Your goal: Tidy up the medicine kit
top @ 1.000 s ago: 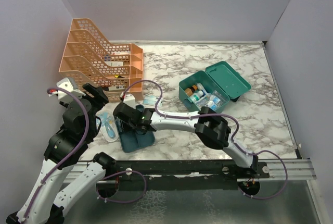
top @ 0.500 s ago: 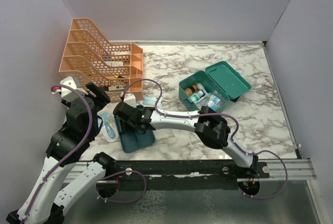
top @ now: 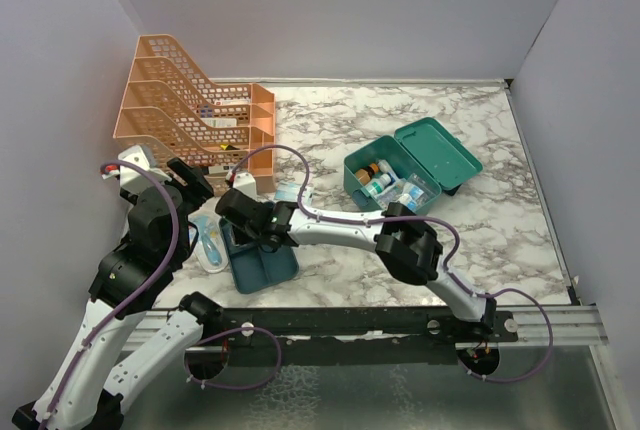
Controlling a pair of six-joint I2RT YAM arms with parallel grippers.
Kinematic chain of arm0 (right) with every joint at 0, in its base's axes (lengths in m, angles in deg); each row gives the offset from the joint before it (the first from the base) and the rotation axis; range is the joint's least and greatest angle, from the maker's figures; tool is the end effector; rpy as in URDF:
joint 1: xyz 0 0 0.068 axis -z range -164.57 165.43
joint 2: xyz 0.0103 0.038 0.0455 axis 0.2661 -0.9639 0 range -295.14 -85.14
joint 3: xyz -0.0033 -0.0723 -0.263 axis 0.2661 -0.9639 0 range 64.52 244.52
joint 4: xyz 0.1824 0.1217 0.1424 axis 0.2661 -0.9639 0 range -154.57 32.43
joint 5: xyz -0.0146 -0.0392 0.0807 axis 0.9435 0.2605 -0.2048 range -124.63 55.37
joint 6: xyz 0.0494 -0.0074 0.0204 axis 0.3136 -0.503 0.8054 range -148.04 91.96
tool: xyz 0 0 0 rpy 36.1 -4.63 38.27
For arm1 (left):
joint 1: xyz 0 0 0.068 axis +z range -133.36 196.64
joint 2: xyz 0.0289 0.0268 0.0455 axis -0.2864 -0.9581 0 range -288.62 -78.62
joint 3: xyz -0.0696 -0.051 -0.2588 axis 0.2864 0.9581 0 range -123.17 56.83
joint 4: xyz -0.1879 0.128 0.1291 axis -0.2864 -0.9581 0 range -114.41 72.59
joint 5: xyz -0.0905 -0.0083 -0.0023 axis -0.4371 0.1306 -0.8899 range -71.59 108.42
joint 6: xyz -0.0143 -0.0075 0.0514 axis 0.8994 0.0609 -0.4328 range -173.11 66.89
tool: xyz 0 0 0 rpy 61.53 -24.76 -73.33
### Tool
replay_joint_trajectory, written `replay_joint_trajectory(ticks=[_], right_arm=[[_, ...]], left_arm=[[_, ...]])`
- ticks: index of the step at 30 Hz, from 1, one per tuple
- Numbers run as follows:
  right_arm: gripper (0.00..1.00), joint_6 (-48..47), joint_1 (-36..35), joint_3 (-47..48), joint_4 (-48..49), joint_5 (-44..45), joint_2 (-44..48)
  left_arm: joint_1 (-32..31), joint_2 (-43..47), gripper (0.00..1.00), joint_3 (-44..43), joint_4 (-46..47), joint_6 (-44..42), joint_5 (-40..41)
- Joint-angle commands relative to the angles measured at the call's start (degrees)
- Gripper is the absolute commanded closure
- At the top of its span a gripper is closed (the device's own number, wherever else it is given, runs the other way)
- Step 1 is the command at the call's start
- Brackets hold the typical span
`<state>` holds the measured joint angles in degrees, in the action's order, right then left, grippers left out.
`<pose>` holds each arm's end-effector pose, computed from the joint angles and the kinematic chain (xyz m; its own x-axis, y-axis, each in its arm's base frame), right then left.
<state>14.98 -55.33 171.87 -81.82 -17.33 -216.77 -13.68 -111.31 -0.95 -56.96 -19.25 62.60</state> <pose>0.1797 0.4827 0.1837 -0.7513 -0.1758 -0.6361 -0.4431 0.8487 0.2888 0.0908 -0.0243 0.3895 -0.0561 -0.4301 -0.9010 -0.3032 0.8672 -0.3951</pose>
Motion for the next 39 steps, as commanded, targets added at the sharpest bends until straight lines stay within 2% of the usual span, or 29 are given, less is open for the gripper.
replay_joint_trajectory(ticks=[1, 8, 14, 18, 20, 23, 27, 33, 39], right_arm=[[0.78, -2.6, 0.4, 3.7, 3.2, 2.8, -3.1], [0.69, -4.2, 0.5, 7.4, -1.1, 6.7, -7.4], [0.74, -6.0, 0.5, 7.4, -1.5, 8.6, -7.3], [0.74, -7.5, 0.5, 7.5, -0.5, 6.7, -5.8], [0.71, -8.4, 0.6, 7.5, 1.1, 4.2, -4.1], [0.59, -8.1, 0.8, 7.3, 2.6, 0.4, -0.7], [0.51, -5.6, 1.4, 3.7, 4.1, -0.6, 4.1], [0.54, -3.5, 2.1, -6.0, 5.2, 4.4, 12.2], [0.55, -5.8, 5.8, -16.8, 5.5, 9.1, 19.0]], left_arm=[[0.3, -0.2, 0.33, -0.9, -0.4, -0.8, -1.1], [0.3, -0.4, 0.33, -0.6, -0.4, -0.8, -1.4], [0.3, -0.5, 0.33, -0.3, -0.4, -0.6, -1.5], [0.3, -0.5, 0.33, -0.4, -0.4, -0.8, -1.4], [0.3, -0.6, 0.33, -0.8, -0.4, -1.0, -1.3], [0.3, -0.9, 0.33, -1.5, -0.4, -1.5, -1.3], [0.3, -0.8, 0.32, -2.2, -0.4, -1.7, -1.7], [0.2, -0.9, 0.31, -1.1, -0.4, -1.4, -4.2], [0.3, -0.5, 0.31, 1.5, -0.4, 0.6, -7.4]])
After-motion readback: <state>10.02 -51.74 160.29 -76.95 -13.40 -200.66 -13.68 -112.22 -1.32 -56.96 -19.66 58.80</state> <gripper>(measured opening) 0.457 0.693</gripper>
